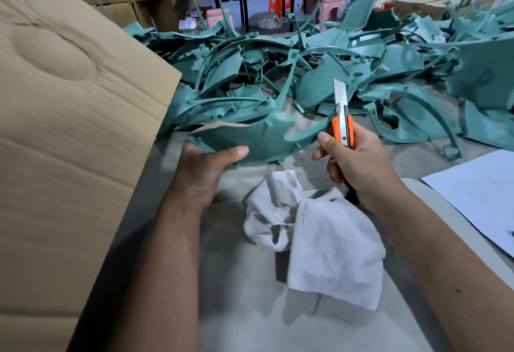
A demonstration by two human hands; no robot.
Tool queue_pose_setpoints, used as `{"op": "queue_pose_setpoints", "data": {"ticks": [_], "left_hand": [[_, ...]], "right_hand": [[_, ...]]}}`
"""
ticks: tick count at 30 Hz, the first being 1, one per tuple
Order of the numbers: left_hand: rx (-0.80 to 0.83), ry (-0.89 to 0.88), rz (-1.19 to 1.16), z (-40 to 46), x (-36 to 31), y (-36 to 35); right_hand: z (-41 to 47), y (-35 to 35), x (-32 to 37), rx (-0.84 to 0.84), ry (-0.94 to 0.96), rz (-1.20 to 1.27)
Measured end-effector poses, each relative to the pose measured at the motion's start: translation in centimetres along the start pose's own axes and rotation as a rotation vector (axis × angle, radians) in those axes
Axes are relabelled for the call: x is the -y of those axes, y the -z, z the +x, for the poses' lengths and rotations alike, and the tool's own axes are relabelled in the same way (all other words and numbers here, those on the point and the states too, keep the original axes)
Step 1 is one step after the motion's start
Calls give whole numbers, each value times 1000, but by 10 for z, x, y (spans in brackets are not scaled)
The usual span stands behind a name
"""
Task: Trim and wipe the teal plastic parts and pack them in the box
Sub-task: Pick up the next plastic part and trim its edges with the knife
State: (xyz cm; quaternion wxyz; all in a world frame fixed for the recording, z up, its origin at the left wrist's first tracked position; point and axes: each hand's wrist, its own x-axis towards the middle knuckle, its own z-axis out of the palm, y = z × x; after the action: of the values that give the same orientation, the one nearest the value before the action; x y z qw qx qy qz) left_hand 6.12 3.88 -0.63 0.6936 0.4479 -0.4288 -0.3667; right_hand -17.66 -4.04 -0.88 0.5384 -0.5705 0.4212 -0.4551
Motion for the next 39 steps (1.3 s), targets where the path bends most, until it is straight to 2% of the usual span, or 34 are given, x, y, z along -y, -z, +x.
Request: {"op": "queue_pose_setpoints", "data": {"ticks": [3,5,9,11,14,18,22,26,30,32,34,35,37,39], "left_hand": [[-6,-168,166,5,2,-1],[-36,-241,202,8,1,4],[-31,-340,376,3,-1,7],[-27,-394,464,2,-3,5],[-66,-482,587,1,0,1],[-68,-563,677,1,6,-16],[-58,-568,699,2,8,-18],[-79,-526,669,2,8,-11],[-102,-508,659,2,3,-7],[-82,-525,669,0,1,-13],[-64,-558,693,-1,1,-21],[-60,-573,703,-2,1,-24],[-58,-594,713,-2,0,-27],[-65,-591,707,-2,1,-26]], "right_hand": [[0,1,0,-11,-46,-6],[-1,3,2,-35,2,-105],[-3,9,0,-136,363,-886],[-4,9,1,-181,414,-1026],[-6,4,1,-130,408,-994],[-11,-5,-2,-41,499,-973],[-8,-7,-3,-24,454,-964],[-2,1,-5,-100,330,-1002],[8,18,-3,-283,175,-1063],[7,18,-3,-349,176,-1105],[3,13,-3,-383,261,-1138],[1,10,-2,-369,337,-1113],[-3,5,0,-230,486,-1019],[-6,0,1,-74,522,-995]]}}
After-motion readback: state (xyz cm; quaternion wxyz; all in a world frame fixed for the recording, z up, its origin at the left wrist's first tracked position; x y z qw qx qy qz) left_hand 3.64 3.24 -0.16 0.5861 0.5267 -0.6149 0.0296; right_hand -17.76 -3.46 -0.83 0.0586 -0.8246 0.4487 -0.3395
